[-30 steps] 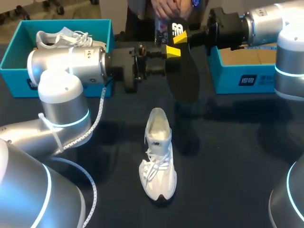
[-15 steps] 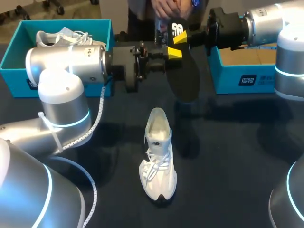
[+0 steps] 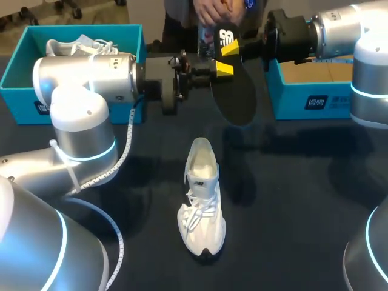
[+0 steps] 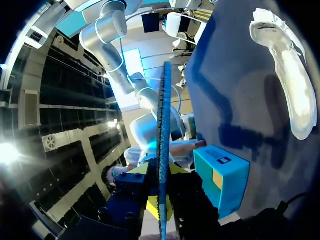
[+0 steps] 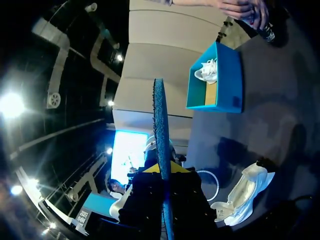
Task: Take the shoe out of the shoebox, open the shoe tongue, remove and reinsert the insole, then place the shoe into the shoebox
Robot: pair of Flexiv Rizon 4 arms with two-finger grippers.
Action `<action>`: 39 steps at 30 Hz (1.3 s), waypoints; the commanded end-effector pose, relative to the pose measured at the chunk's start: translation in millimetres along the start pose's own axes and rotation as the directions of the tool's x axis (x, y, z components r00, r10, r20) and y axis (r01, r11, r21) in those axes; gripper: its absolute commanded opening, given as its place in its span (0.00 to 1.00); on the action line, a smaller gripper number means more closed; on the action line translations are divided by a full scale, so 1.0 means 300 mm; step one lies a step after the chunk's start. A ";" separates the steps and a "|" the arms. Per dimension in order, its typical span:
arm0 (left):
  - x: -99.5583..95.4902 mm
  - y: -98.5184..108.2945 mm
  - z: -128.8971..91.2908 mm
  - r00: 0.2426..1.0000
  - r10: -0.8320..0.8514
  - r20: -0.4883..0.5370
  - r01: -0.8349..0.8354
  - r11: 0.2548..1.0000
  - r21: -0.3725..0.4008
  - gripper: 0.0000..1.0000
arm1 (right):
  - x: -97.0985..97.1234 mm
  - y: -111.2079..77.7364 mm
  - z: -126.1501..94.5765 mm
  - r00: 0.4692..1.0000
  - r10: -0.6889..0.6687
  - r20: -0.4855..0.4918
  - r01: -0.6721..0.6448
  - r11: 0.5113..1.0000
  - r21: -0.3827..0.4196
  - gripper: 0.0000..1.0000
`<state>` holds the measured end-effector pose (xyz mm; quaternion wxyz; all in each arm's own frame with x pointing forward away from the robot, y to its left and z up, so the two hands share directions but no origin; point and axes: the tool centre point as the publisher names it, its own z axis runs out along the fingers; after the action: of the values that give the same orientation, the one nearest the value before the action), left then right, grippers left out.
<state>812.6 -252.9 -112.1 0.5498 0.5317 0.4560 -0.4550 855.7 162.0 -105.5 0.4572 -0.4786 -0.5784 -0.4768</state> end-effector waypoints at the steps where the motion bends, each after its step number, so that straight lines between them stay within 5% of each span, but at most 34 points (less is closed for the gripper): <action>1: 0.003 0.006 0.005 1.000 -0.001 -0.003 0.001 1.000 -0.001 0.11 | -0.001 0.002 0.004 1.000 0.000 0.002 0.000 1.000 0.001 0.00; 4: 0.007 0.010 0.004 1.000 -0.004 -0.006 0.004 1.000 -0.003 0.00 | -0.001 0.002 0.004 1.000 0.000 0.002 0.000 1.000 0.001 0.00; 15: 0.011 0.008 -0.004 1.000 0.002 -0.004 -0.002 1.000 0.005 0.00 | 0.001 0.002 0.003 1.000 -0.003 -0.007 0.003 1.000 0.002 0.00; 17: 0.008 0.006 -0.008 1.000 0.002 -0.004 -0.002 1.000 0.003 0.00 | 0.004 0.002 0.002 1.000 -0.005 -0.008 0.005 1.000 -0.002 0.79; 18: 0.008 0.005 -0.012 1.000 0.001 -0.004 -0.001 1.000 0.002 0.00 | 0.006 0.001 0.000 1.000 -0.008 -0.011 0.008 1.000 -0.005 1.00; 33: 0.027 -0.036 -0.168 0.989 -0.142 -0.026 0.143 0.989 0.025 0.00 | 0.024 -0.053 -0.094 1.000 -0.024 -0.008 0.024 0.998 -0.054 1.00; 39: 0.052 -0.030 -0.241 0.928 -0.364 -0.081 0.362 0.931 -0.036 0.00 | 0.020 -0.070 -0.133 1.000 0.007 0.021 -0.005 0.995 -0.095 1.00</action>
<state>810.9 -197.3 -133.3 0.4683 0.4714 0.5406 -0.5161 846.8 126.0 -101.3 0.4396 -0.4963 -0.5620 -0.4946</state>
